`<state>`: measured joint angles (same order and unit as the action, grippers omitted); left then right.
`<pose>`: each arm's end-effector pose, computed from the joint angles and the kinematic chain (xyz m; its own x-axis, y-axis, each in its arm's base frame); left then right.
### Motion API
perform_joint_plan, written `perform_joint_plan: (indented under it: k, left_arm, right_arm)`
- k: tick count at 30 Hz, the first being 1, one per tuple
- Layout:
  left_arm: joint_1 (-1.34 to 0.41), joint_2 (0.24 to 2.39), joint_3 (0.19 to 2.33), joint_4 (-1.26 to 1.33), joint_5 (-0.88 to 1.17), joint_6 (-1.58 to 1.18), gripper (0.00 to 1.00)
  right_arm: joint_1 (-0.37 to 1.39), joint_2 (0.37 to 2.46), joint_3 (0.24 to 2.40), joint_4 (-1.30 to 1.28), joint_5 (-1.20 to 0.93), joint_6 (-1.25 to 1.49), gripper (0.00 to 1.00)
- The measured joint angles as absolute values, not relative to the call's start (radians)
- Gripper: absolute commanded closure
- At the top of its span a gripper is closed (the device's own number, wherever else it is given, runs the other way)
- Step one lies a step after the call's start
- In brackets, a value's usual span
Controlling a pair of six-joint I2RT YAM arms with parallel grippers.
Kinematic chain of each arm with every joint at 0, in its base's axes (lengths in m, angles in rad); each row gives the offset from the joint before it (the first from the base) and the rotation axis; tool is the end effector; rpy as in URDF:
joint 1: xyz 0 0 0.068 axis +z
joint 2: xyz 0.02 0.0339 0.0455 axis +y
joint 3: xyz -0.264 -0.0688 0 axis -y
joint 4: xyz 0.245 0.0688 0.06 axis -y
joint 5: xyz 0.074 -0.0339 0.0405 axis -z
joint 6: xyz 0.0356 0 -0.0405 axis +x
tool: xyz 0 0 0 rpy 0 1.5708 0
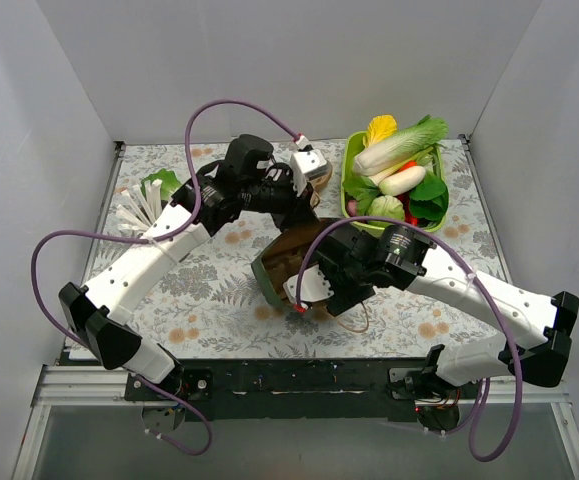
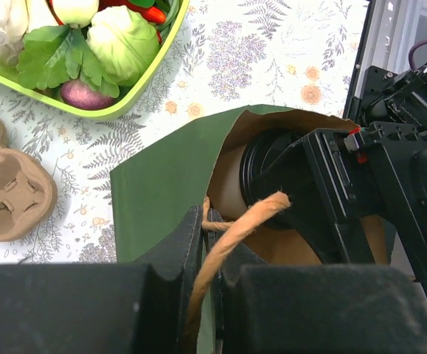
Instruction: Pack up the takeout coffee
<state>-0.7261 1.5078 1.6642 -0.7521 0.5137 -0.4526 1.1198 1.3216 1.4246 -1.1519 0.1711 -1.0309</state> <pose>0.2299 -0.2275 0.4155 -0.7632 0.1683 -0.6238 0.6101 0.5057 -0.6099 0.1130 0.2195 0.3597 0.5348 -0.8350 -0.1297 -0.7610 -0.4092 -0.5035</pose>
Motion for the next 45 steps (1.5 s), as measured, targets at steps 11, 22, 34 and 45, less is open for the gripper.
perform_joint_plan:
  k: [11,22,34,45]
  left_arm:
    - [-0.707,1.496,1.618,-0.667,0.529,-0.485,0.91]
    - [-0.687,1.495,1.588,-0.616,0.550,-0.551,1.00]
    - [-0.675,1.491,1.565,-0.585,0.588,-0.538,1.00]
    - [-0.668,1.491,1.555,-0.569,0.589,-0.536,1.00]
  right_arm:
    - [1.121,1.301,1.349,-1.059,0.236,-1.045,0.99]
    - [1.073,1.309,1.303,-0.929,0.219,-1.101,0.99]
    - [1.005,1.355,1.266,-0.849,0.153,-1.161,0.99]
    - [0.962,1.394,1.249,-0.808,0.101,-1.209,0.99]
